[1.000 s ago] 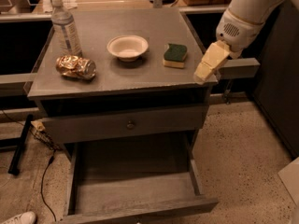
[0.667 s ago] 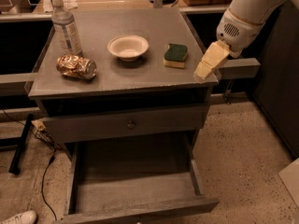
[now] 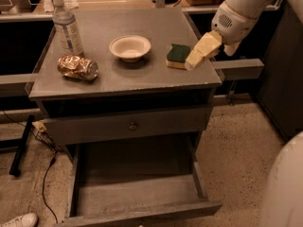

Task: Place sponge into middle drawer

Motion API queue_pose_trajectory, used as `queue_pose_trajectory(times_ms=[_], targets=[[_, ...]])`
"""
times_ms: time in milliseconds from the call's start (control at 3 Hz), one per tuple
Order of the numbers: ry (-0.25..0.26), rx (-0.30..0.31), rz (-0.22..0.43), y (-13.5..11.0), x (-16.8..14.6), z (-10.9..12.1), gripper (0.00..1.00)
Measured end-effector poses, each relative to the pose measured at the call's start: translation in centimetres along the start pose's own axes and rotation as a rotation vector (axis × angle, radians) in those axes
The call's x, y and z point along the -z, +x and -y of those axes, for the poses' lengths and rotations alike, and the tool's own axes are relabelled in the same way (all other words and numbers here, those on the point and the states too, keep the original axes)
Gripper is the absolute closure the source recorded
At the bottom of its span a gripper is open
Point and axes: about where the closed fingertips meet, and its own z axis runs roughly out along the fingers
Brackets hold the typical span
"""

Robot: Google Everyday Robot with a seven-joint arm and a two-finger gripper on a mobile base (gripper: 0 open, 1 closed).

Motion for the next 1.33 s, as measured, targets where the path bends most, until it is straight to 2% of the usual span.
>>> queue_pose_trajectory(times_ms=[333, 667, 1000, 1333], targets=[[-0.032, -0.122, 0.064, -4.8, 1.0, 0.6, 0.00], [-0.020, -0.120, 0.100, -5.8, 0.9, 1.1, 0.00], [-0.026, -0.151, 0.108, -8.4, 0.1, 0.1, 0.00], [-0.030, -0.199, 0.065, -13.5, -2.7, -1.8, 0.00]])
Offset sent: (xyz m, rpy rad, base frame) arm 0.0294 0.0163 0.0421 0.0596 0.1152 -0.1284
